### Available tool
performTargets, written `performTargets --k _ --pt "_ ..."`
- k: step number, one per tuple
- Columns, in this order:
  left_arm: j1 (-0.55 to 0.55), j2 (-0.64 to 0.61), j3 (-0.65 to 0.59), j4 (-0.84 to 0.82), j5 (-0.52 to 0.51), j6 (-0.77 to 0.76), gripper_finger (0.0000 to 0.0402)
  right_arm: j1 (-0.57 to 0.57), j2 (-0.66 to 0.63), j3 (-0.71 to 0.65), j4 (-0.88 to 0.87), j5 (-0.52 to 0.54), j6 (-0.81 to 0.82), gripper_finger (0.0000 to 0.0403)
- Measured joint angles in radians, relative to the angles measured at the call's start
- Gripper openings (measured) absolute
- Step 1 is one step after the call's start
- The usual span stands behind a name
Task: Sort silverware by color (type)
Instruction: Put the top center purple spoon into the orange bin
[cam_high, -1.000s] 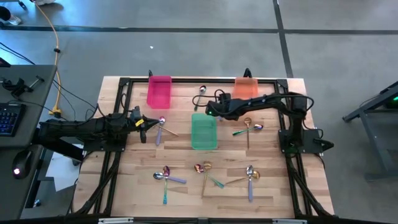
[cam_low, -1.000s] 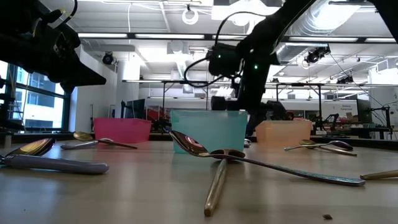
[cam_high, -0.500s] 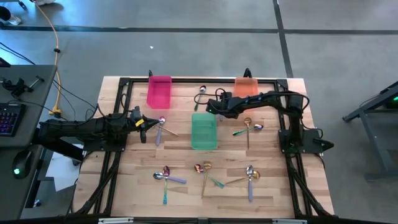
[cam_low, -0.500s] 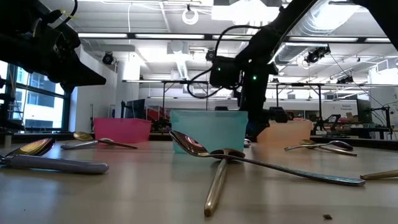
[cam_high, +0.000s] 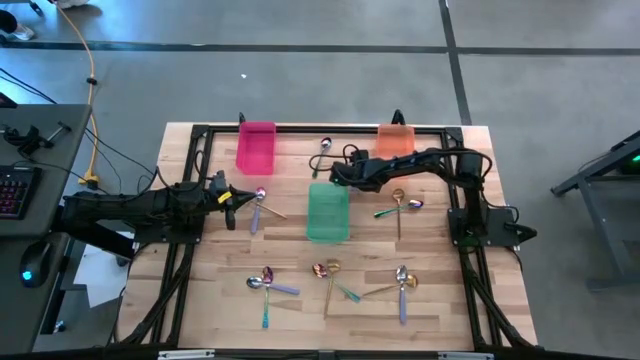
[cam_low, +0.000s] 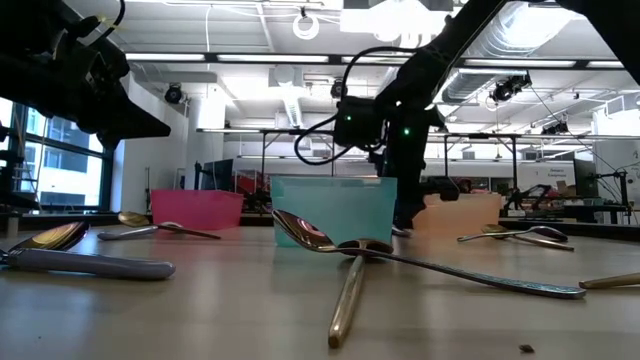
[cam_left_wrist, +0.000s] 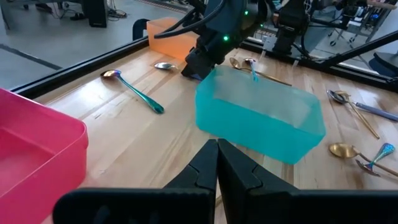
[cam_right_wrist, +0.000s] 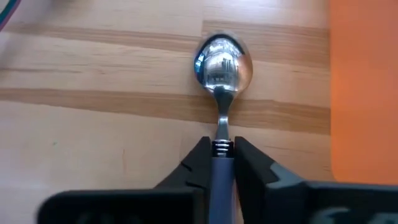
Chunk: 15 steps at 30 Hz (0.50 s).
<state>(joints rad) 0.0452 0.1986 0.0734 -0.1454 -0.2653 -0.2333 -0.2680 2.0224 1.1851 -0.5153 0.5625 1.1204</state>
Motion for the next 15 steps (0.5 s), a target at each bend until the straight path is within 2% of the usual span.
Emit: performTargets --k 3,8,15 --pt "0.000 0.000 0.000 0.000 0.000 0.000 0.0000 0.000 0.000 0.000 -0.005 -0.009 -0.005 0.0009" --pt "0.000 0.000 0.000 0.000 0.000 0.000 0.0000 -0.001 -0.010 0.000 -0.008 -0.031 -0.022 0.0019" --pt "0.000 0.000 0.000 0.000 0.000 -0.001 0.0000 0.001 -0.060 -0.007 -0.040 -0.081 -0.050 0.0009"
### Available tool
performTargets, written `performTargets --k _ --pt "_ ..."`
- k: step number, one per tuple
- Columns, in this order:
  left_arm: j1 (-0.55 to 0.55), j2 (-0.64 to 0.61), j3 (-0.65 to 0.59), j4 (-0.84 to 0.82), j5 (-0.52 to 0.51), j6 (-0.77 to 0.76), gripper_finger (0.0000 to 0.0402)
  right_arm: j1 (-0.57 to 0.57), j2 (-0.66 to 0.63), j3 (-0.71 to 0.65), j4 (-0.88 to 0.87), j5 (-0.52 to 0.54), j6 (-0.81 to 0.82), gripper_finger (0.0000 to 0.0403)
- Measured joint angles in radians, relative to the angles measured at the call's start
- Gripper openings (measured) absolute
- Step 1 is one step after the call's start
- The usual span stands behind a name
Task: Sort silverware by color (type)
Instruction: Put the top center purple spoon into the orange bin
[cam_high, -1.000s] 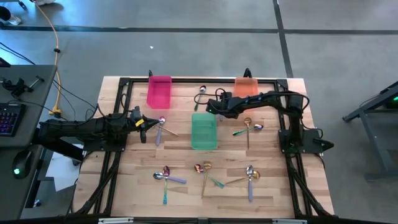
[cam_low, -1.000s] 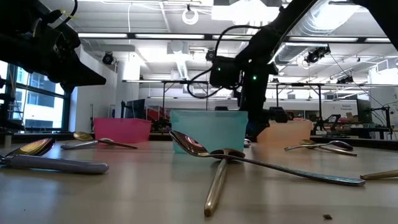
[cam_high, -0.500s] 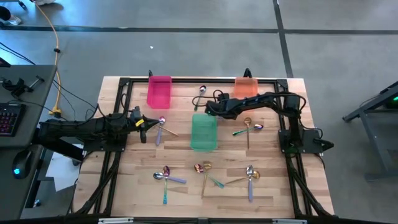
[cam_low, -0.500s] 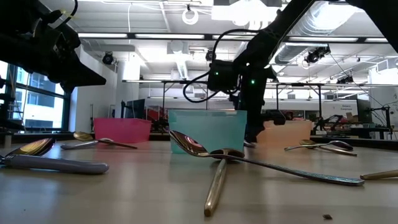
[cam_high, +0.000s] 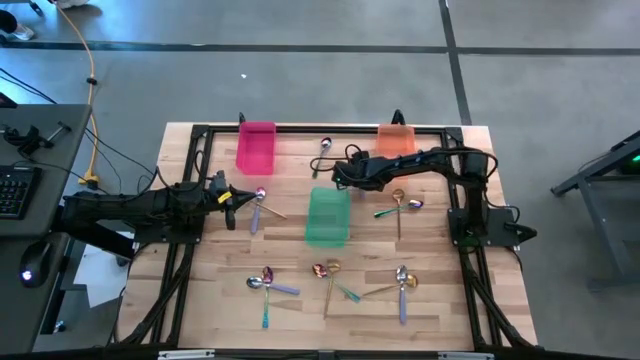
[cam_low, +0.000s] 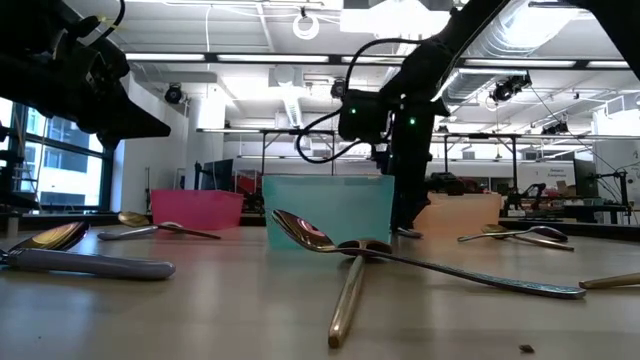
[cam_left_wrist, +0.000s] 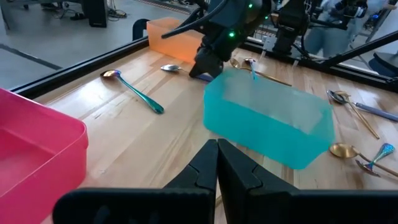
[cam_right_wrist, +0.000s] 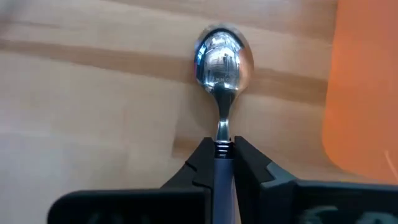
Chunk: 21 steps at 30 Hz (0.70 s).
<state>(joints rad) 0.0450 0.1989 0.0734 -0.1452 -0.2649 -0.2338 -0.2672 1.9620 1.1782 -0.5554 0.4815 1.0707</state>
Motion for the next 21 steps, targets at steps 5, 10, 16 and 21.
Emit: performTargets --k 5,10,16,21 --pt "0.000 0.000 0.000 0.000 0.000 0.000 0.0000 -0.002 -0.018 0.000 -0.004 0.007 -0.003 0.0007" --pt "0.000 0.000 0.000 0.000 0.000 0.000 0.0000 -0.005 -0.029 0.001 -0.013 0.019 -0.007 0.0002" --pt "0.000 0.000 0.000 0.000 0.000 0.000 0.0000 -0.015 -0.068 0.002 -0.019 0.027 -0.029 0.0002" --pt "0.000 0.000 0.000 0.000 0.000 0.000 0.0000 -0.031 -0.091 0.004 -0.016 0.019 -0.060 0.0002"
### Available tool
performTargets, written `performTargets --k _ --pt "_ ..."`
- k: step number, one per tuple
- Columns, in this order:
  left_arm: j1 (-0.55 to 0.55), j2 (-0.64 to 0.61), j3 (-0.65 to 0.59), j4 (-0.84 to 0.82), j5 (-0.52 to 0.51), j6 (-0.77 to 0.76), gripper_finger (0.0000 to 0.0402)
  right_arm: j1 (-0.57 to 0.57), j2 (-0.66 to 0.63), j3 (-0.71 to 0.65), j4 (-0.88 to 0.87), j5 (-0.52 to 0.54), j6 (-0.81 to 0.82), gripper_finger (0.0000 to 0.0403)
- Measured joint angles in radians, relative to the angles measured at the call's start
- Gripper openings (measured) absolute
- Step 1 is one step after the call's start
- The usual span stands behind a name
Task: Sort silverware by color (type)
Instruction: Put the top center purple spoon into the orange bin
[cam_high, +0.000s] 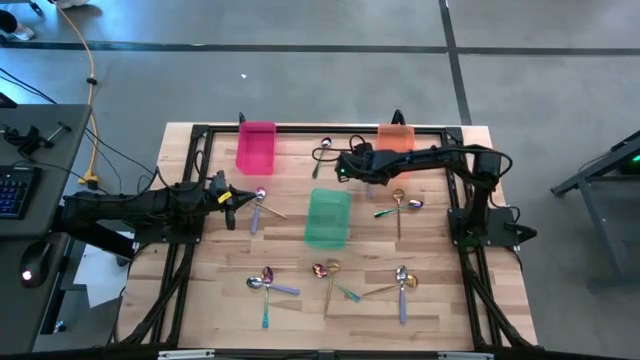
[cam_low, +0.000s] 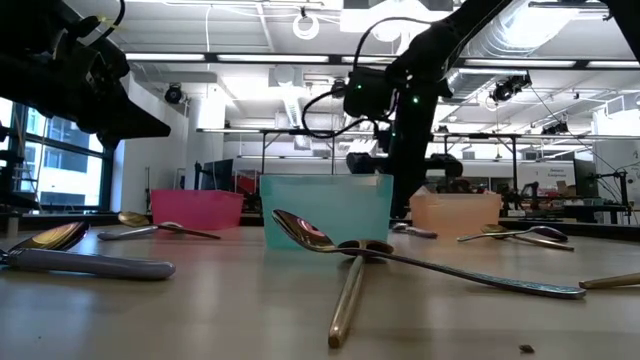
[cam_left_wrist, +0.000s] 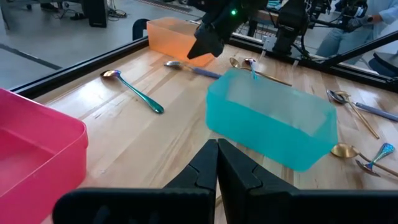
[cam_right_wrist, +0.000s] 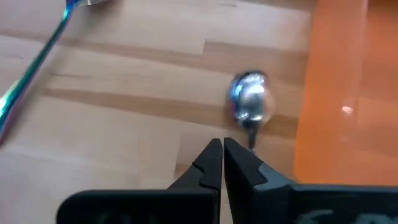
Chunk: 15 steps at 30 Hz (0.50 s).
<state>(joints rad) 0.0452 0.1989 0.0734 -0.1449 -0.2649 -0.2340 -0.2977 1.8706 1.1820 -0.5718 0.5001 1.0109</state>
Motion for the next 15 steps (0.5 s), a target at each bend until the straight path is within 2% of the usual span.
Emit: performTargets --k 4,7,15 --pt "0.000 0.000 0.000 0.000 0.000 0.000 0.0000 -0.017 0.000 0.000 0.001 -0.087 -0.010 0.0000" --pt "0.000 0.000 0.000 0.000 0.000 0.000 0.0000 -0.017 0.000 0.000 -0.003 -0.086 0.006 0.0013" --pt "0.000 0.000 0.000 0.000 0.000 0.000 0.0000 -0.018 0.000 0.000 -0.058 -0.065 0.009 0.0110"
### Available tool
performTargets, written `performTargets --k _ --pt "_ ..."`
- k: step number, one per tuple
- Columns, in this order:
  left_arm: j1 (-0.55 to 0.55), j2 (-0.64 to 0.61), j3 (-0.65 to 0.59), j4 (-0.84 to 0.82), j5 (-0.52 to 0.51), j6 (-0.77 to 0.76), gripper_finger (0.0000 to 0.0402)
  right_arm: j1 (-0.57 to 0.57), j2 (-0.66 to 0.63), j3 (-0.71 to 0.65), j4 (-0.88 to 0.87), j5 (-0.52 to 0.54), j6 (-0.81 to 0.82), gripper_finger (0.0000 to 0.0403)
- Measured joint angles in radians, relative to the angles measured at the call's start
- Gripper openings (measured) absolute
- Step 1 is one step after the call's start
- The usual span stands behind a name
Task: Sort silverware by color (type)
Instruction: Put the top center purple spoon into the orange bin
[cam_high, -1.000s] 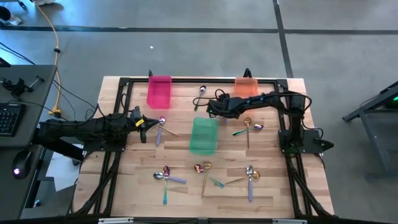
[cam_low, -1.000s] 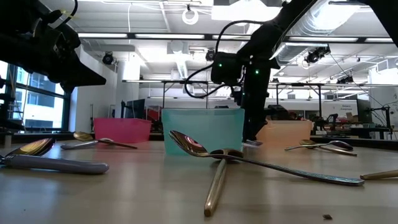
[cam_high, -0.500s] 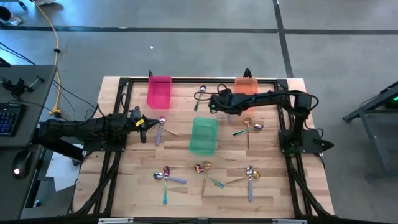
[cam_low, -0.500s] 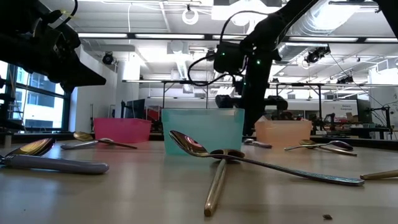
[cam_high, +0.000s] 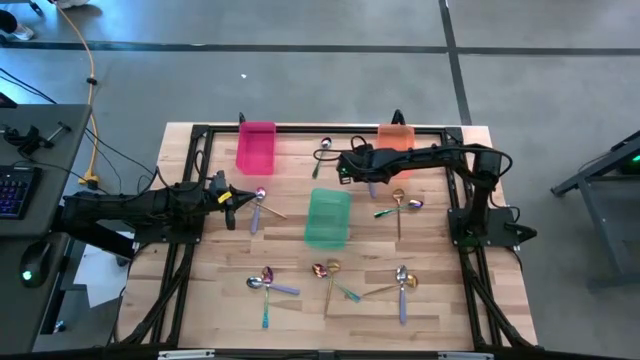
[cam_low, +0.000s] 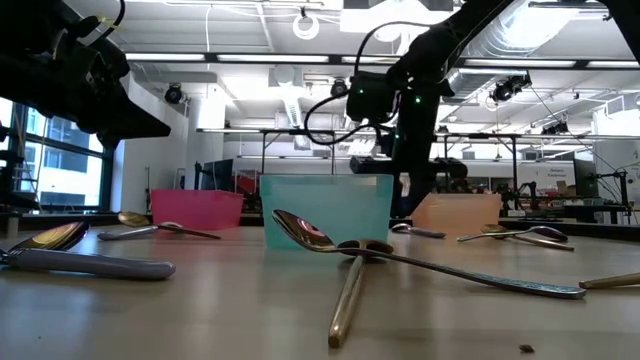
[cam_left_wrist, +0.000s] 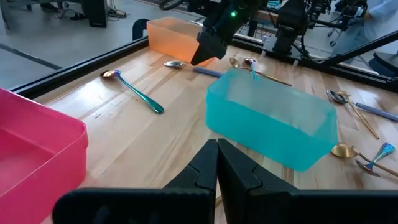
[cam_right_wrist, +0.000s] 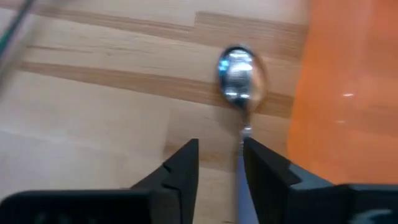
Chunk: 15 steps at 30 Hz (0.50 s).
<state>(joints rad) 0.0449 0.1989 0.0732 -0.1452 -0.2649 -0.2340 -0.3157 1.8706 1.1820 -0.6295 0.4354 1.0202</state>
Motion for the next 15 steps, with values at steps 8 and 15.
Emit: performTargets --k 8,15 --pt "0.000 0.000 0.000 0.000 0.000 -0.007 0.0000 -0.027 0.000 0.000 -0.054 0.028 -0.007 0.0127" --pt "0.000 0.000 0.000 0.000 0.005 -0.018 0.0000 -0.052 0.000 0.000 -0.141 0.033 -0.006 0.0122"
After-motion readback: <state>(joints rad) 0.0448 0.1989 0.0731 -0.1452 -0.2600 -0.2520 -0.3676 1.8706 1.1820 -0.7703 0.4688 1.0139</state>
